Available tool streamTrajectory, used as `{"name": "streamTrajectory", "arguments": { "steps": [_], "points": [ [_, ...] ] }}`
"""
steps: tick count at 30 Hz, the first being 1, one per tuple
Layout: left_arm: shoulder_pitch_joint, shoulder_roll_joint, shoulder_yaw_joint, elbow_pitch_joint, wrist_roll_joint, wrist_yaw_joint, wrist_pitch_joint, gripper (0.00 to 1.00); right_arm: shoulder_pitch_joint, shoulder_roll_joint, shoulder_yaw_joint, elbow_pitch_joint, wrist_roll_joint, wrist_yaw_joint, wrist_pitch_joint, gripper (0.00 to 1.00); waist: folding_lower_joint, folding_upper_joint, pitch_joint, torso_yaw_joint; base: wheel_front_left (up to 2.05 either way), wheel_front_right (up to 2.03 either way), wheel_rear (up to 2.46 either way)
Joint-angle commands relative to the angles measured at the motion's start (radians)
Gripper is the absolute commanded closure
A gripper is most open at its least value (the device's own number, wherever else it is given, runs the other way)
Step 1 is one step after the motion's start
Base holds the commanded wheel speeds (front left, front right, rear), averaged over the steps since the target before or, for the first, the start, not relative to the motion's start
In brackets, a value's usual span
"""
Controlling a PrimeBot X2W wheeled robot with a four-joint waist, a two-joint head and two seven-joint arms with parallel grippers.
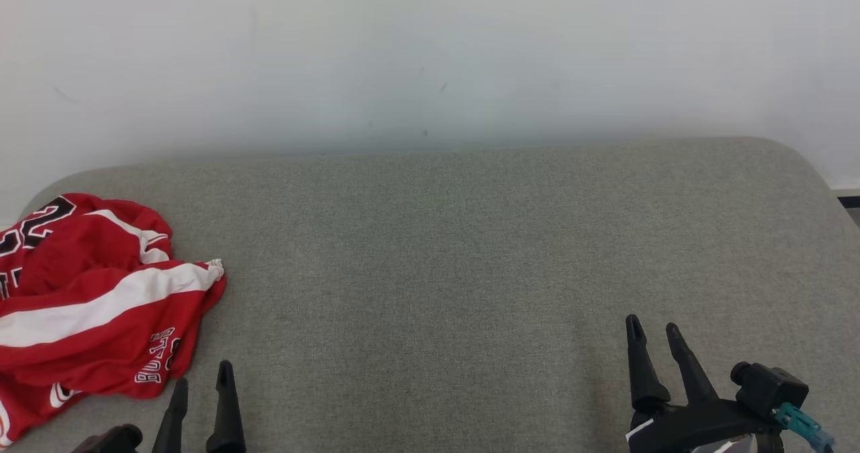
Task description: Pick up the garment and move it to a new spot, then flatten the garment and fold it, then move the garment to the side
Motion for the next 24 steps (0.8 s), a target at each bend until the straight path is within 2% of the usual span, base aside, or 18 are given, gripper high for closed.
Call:
{"name": "streamTrajectory", "arguments": {
  "steps": [1, 24],
  "points": [
    [0.003, 0.006, -0.001, -0.011, 0.027, 0.006, -0.008, 0.00, -0.014, -0.004, 0.003, -0.005, -0.022, -0.001, -0.007, 0.00, -0.0001, 0.0000, 0.000, 0.000, 0.00, 0.00, 0.00],
    [0.014, 0.007, -0.014, 0.006, 0.225, 0.014, -0.061, 0.00, -0.024, -0.004, 0.040, 0.025, -0.229, -0.002, -0.060, 0.00, -0.0001, 0.0000, -0.006, -0.001, 0.00, 0.00, 0.00]
  ]
}}
